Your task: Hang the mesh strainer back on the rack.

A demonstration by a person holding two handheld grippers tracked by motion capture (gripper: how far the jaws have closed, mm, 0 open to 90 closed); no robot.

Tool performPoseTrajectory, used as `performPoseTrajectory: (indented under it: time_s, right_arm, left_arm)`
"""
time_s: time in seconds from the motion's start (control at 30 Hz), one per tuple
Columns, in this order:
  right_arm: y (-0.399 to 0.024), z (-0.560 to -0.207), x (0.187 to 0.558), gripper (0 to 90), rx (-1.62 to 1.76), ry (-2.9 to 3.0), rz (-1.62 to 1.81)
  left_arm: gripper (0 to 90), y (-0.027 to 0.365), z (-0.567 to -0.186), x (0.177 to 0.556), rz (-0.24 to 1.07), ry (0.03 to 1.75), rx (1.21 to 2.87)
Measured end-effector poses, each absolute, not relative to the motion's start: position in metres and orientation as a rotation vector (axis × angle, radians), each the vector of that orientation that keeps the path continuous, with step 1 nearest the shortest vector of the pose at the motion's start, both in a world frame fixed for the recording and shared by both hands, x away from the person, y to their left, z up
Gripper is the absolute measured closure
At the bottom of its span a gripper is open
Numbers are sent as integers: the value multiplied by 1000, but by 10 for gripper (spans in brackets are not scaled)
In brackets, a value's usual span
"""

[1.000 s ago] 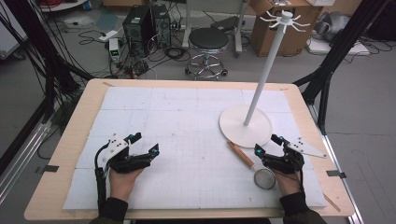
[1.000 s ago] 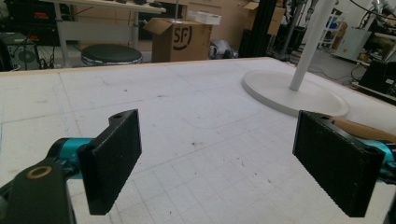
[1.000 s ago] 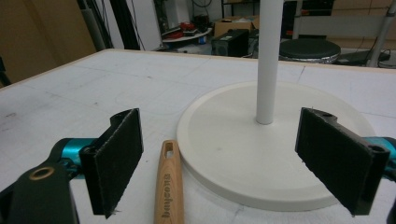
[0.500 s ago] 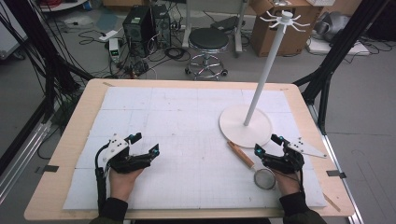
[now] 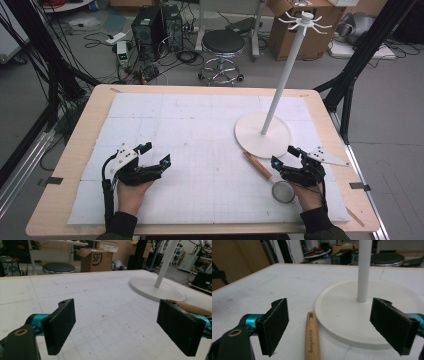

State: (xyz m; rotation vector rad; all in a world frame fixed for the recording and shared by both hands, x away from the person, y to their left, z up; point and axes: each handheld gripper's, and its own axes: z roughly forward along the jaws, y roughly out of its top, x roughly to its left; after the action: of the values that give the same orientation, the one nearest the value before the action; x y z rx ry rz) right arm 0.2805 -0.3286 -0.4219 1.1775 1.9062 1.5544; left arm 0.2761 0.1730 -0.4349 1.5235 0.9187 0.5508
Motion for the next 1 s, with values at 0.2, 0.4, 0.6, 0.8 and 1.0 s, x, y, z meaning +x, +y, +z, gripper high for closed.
performPoseTrajectory:
  time_s: [0.2,0.4,0.6,0.8,1.0]
  right_arm:
    - [-318,-422,281,160,1181,2045,1487]
    - [-312,-428,286,266,1222,2161,1430]
    - [-308,-434,290,367,1285,2297,1330]
    - [-303,-435,295,367,1314,2371,1262]
    - [-299,-433,300,400,1320,2399,1218]
  left_arm:
    - [159,173,-435,276,546,921,1525]
    - [159,173,-435,276,549,925,1529]
    - [159,172,-435,276,538,926,1533]
    - [159,171,-436,276,539,928,1544]
    - [159,171,-437,276,536,930,1549]
